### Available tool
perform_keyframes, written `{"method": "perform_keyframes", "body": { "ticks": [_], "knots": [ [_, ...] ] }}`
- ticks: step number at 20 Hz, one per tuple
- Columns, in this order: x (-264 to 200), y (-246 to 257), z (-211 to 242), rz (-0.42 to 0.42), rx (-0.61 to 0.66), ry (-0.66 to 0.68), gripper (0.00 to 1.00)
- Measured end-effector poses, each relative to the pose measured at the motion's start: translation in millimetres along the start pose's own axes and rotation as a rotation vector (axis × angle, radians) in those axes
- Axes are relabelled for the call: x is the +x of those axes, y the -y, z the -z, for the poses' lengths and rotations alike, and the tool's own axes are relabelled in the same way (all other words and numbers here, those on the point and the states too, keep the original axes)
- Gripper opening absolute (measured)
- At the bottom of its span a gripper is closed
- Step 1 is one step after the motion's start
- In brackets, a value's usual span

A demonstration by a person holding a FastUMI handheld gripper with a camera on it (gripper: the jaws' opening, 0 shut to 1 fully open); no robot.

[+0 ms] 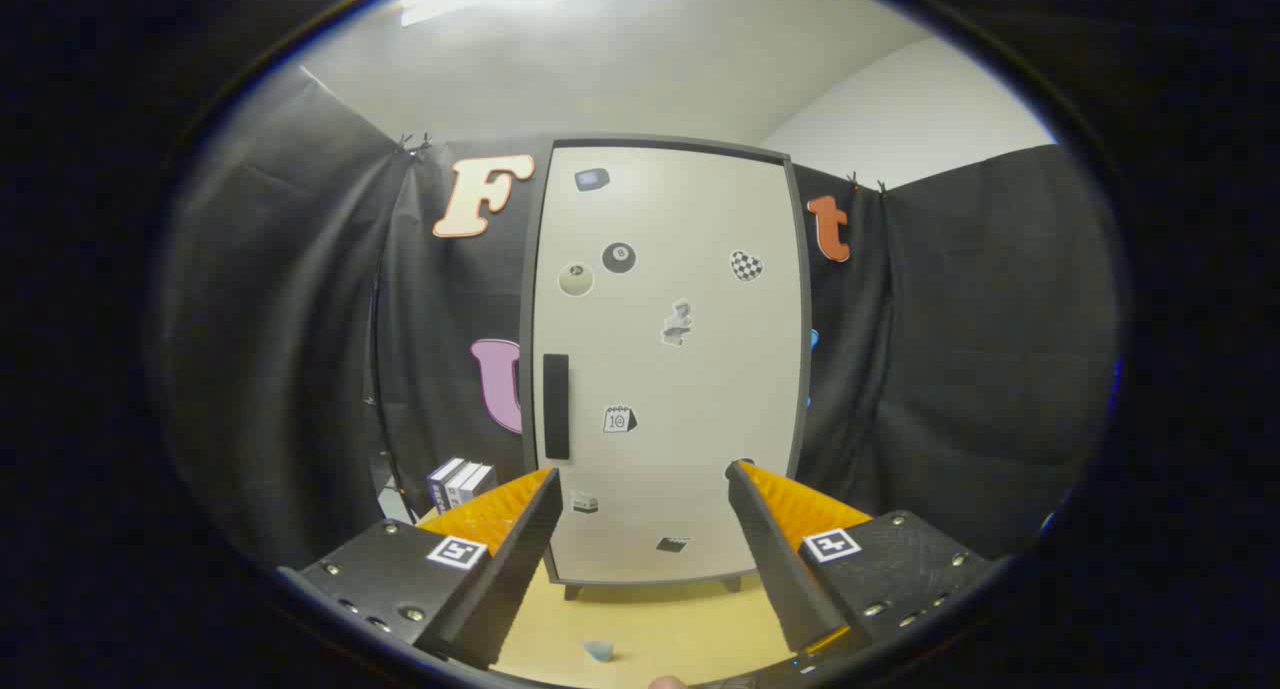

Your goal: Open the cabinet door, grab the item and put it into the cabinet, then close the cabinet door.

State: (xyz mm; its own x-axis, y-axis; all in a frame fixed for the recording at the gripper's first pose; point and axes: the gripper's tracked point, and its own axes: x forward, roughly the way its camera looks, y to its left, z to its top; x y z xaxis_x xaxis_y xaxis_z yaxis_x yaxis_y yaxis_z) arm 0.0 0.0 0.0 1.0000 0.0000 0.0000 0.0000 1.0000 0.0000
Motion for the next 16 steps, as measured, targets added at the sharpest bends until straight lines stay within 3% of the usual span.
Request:
{"method": "perform_keyframes", "body": {
  "ticks": [16],
  "knots": [
    [28, -5, 2, 0.003, 0.021, -0.014, 0.99]
  ]
}}
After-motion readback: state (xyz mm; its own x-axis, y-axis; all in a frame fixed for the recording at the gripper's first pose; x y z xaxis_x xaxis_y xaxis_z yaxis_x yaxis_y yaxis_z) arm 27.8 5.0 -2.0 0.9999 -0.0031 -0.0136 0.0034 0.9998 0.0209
